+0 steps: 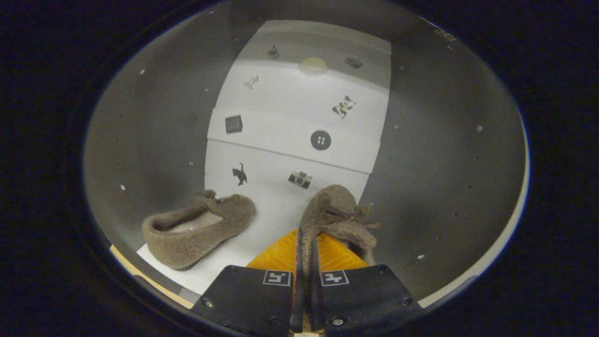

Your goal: Open the shoe cabinet door, grab the shoes and put them into the shoe cabinet, then close the shoe cabinet door.

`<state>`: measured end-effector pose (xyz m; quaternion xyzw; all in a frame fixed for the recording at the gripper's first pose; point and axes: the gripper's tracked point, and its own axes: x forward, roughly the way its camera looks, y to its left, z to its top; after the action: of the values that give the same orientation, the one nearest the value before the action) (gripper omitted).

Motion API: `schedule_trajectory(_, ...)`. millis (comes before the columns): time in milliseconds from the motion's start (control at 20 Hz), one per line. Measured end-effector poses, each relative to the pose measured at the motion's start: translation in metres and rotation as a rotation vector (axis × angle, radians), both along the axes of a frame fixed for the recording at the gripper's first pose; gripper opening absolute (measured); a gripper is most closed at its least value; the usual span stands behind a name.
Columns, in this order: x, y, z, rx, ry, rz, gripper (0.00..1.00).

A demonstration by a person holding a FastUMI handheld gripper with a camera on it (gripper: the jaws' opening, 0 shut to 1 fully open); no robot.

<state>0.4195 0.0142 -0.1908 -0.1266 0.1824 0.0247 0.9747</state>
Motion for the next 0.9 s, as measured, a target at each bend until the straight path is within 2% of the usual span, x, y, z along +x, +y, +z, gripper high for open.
schedule_trajectory(200,0.005,0.025,-0.021,0.086,0.044,0.048,0.1)
schedule_trajectory(300,0.012,0.023,-0.023,0.061,0.035,0.017,0.1)
schedule_trajectory(650,0.006,0.027,-0.023,0.078,0.059,0.038,0.1)
schedule_trajectory(800,-0.003,0.026,-0.01,0.027,0.026,0.044,0.24)
schedule_trajectory(900,-0.014,0.028,0.007,0.0,-0.027,0.042,0.46)
